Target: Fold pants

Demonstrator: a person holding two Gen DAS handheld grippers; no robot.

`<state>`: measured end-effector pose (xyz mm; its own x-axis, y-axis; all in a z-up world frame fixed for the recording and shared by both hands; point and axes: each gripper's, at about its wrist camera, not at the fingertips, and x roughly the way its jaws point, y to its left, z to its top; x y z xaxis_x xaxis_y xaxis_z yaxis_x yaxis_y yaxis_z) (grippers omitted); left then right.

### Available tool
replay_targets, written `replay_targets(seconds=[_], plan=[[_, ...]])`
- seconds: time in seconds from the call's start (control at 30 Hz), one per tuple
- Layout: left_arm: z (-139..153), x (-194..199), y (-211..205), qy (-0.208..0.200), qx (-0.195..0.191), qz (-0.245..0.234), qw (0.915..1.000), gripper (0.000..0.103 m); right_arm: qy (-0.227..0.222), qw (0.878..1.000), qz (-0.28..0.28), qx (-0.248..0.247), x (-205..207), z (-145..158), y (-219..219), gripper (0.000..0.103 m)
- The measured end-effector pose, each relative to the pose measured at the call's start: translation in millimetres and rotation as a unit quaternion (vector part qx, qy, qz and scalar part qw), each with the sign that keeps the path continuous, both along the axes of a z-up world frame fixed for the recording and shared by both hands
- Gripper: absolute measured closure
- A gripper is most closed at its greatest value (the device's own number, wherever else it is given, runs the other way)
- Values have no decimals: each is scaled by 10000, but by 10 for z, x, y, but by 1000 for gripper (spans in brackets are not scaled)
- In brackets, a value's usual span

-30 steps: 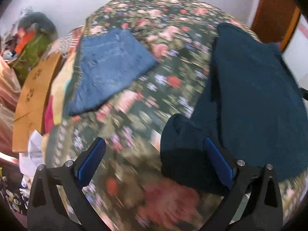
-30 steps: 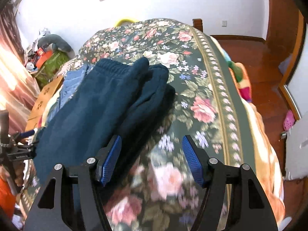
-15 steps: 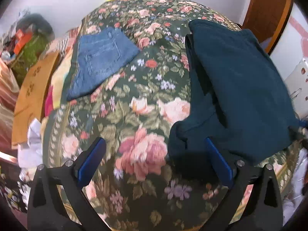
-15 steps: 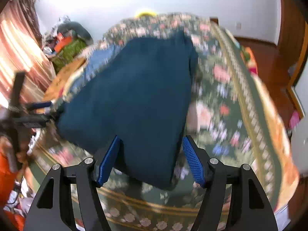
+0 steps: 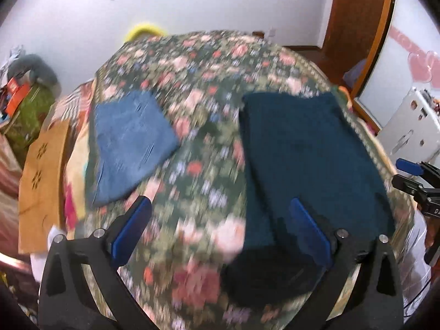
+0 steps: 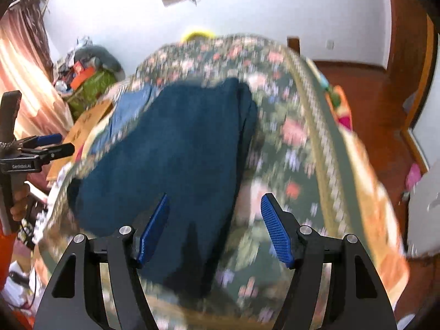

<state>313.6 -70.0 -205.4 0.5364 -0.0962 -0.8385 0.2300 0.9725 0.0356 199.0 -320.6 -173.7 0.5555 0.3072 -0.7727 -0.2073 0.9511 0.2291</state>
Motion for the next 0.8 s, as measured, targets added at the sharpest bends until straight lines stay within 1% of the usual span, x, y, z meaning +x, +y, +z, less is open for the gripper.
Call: replay_targets(seconds=[0.1,0.13,0.2,0.23,0.3,0.33,0.37,0.4,0.43,0.47,0.5,0.53,0.57,0.6,0.63,0.67,0.7,0.73,0.8], plan=[[-2,308,-177,-58,81,-145,9998,1,-175,9998,1,22,246,84,9,39],[-30,438,-244,-34,64,-234,9997,1,-234,9997,52,38,383,97,28,39],[-113,661,-336,84,27,-346,9994,1,-266,9995,148,-8,529,83,52,39],[-173,781,-369,194,22,-370,9991,1,-280,9994,211,-43,671,53,91,39],[-373,1059,-437,585,-36,-341,9977,1,-266,9992,308,-26,829,4,125,39],[-443,1144,-456,698,-66,-344,9969,3,-211,9992,330,-12,971,-59,152,41],[-510,1208,-471,786,-69,-361,9962,10,-184,9992,344,-4,1040,-90,148,42],[-607,1301,-503,910,-30,-402,9950,20,-151,9992,372,23,1157,-155,166,46],[-668,1359,-526,993,-23,-438,9941,23,-114,9991,397,36,1216,-190,165,48],[-711,1396,-543,1043,-75,-471,9934,30,-45,9992,398,67,1316,-259,169,55],[-760,1445,-551,1122,-272,-550,9918,42,8,9991,398,128,1392,-315,158,62],[-778,1475,-560,1177,-440,-618,9901,50,67,9990,390,188,1471,-362,146,67],[-787,1485,-562,1231,-592,-670,9884,67,57,9992,339,217,1511,-397,140,69],[-793,1525,-575,1324,-833,-707,9852,76,2,9992,304,271,1539,-420,128,74],[-781,1548,-578,1312,-891,-663,9851,77,-56,9991,302,309,1544,-425,116,81],[-759,1567,-594,1243,-880,-639,9863,80,-130,9990,292,309,1541,-415,117,84],[-725,1584,-633,1080,-761,-679,9889,84,-206,9989,288,302,1540,-402,111,85],[-701,1593,-653,979,-707,-694,9903,84,-270,9988,299,293,1533,-386,105,86],[-683,1643,-682,918,-663,-640,9915,84,-397,9986,309,169,1541,-360,102,87]])
